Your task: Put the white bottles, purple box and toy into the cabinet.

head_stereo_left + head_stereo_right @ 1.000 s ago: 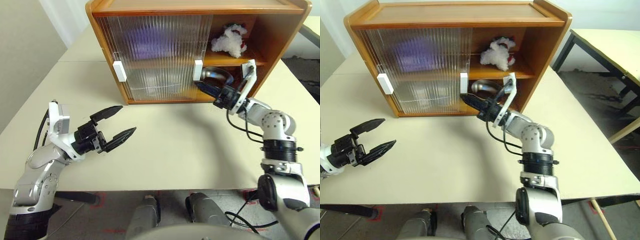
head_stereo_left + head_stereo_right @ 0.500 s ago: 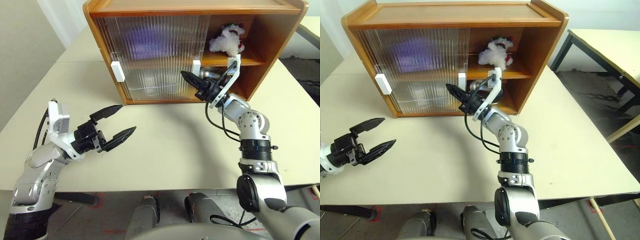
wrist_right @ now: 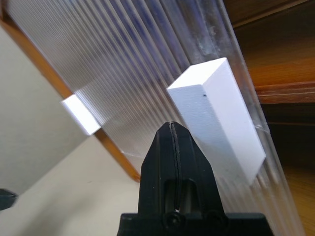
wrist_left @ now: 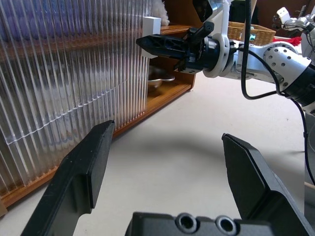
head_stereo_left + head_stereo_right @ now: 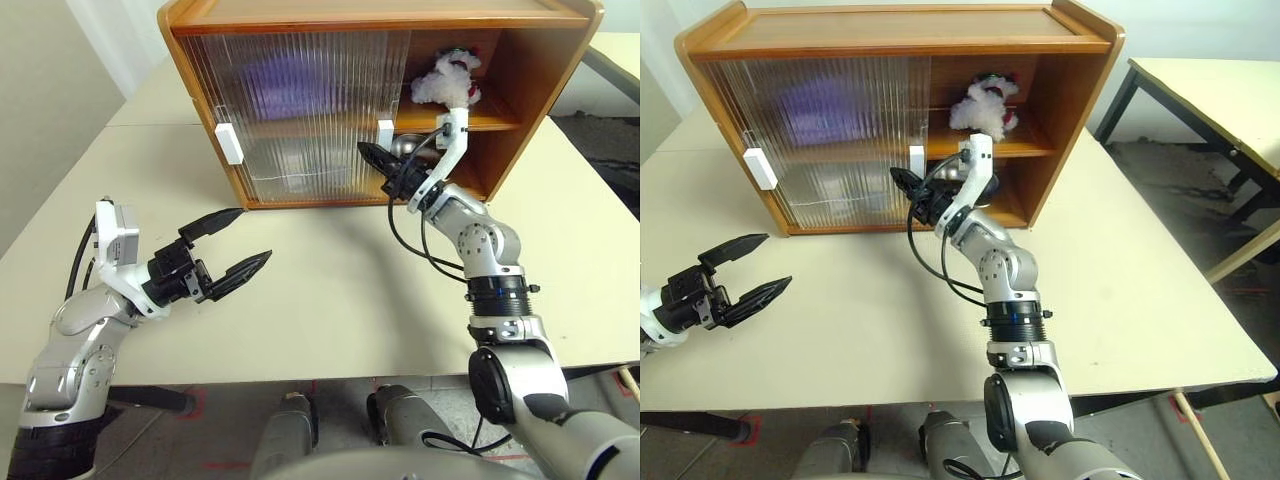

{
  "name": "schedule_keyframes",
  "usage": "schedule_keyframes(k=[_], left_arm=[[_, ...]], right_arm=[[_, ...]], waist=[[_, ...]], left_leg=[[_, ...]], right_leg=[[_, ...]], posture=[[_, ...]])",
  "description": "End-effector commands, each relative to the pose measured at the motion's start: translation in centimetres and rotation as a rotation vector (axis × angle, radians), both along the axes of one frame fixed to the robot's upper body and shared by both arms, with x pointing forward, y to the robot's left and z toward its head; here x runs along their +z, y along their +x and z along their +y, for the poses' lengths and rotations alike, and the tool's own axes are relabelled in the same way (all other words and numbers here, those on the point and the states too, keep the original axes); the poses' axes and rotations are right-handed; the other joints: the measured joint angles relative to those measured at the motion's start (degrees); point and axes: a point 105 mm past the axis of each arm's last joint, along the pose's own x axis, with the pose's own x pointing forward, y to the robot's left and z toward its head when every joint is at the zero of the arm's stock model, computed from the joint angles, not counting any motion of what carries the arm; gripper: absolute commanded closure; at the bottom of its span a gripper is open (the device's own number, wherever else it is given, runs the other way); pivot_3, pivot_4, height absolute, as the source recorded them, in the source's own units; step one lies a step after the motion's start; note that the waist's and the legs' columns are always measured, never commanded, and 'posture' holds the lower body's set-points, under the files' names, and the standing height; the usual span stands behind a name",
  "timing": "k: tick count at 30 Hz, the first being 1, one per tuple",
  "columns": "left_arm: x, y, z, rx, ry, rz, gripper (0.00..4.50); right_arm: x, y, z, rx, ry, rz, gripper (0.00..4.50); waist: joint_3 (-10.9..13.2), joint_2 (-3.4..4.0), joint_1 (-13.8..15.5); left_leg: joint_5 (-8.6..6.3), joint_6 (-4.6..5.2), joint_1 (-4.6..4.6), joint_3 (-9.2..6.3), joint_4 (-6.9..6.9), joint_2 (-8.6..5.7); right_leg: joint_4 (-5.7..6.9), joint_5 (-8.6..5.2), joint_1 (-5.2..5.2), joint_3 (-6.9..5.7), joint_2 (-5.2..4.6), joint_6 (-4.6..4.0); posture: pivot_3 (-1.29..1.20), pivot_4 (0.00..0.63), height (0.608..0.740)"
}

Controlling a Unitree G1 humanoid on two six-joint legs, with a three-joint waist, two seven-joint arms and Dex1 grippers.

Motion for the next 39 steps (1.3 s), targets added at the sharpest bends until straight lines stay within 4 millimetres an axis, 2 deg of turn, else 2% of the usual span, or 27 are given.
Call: schedule_keyframes(k=[1, 12, 19, 28, 32, 39], left_arm=[[0.1, -0.2, -0.2, -0.002, 0.012, 0.000, 0.00], [-0.1, -0.2, -0.2, -0.002, 0.009, 0.007, 0.00], [-0.3, -0.1, -0.2, -0.006, 0.004, 0.009, 0.00], [-0.4, -0.2, -0.1, -0.007, 0.004, 0.011, 0.00], [-0.3, -0.2, -0.1, -0.008, 0.007, 0.011, 0.00], [-0.3, -0.1, 0.0, -0.014, 0.011, 0.014, 0.00]], right_arm=[[-0.3, 0.6, -0.5, -0.064, -0.012, 0.000, 4.46], [-0.4, 2.1, -3.8, -0.251, -0.022, -0.017, 4.46], [0.3, 2.3, -5.9, -0.341, -0.036, -0.057, 4.46], [0.0, 3.0, -9.7, -0.449, -0.117, -0.079, 4.46], [0.2, 3.1, -11.1, -0.487, -0.136, -0.090, 4.46], [0.3, 3.1, -13.2, -0.543, -0.163, -0.098, 4.46]], waist=[[0.00, 0.00, 0.01], [0.01, 0.01, 0.54], [0.01, 0.01, 0.78], [0.02, 0.02, 1.47], [0.03, 0.03, 1.53], [0.12, 0.16, 1.44]], left_leg=[[0.00, 0.00, 0.00, 0.00, 0.01, 0.00], [-0.06, -0.10, -0.01, -0.01, 0.42, 0.01], [-0.73, -1.22, -0.03, 0.01, 0.67, 0.00], [-0.72, -1.21, -0.03, 0.01, 0.72, -0.01], [-0.75, -1.26, -0.03, 0.03, 0.74, -0.07], [-0.79, -1.33, -0.04, 0.03, 0.69, -0.07]], right_leg=[[0.00, 0.00, 0.01, 0.00, 0.00, 0.00], [0.00, 0.11, -0.01, 0.00, 0.00, -0.04], [-0.01, 0.30, -0.05, 0.04, -0.01, -0.26], [-0.02, 0.50, -0.03, 0.05, -0.02, -0.23], [-0.10, 0.66, -0.03, 0.16, -0.03, -0.51], [-0.09, 0.64, -0.17, 0.17, -0.04, -0.46]], posture=[[-0.13, 0.083, 0.740], [-0.14, 0.086, 0.740], [-0.14, 0.086, 0.740], [-0.15, 0.086, 0.740], [-0.15, 0.088, 0.740], [-0.16, 0.087, 0.740]])
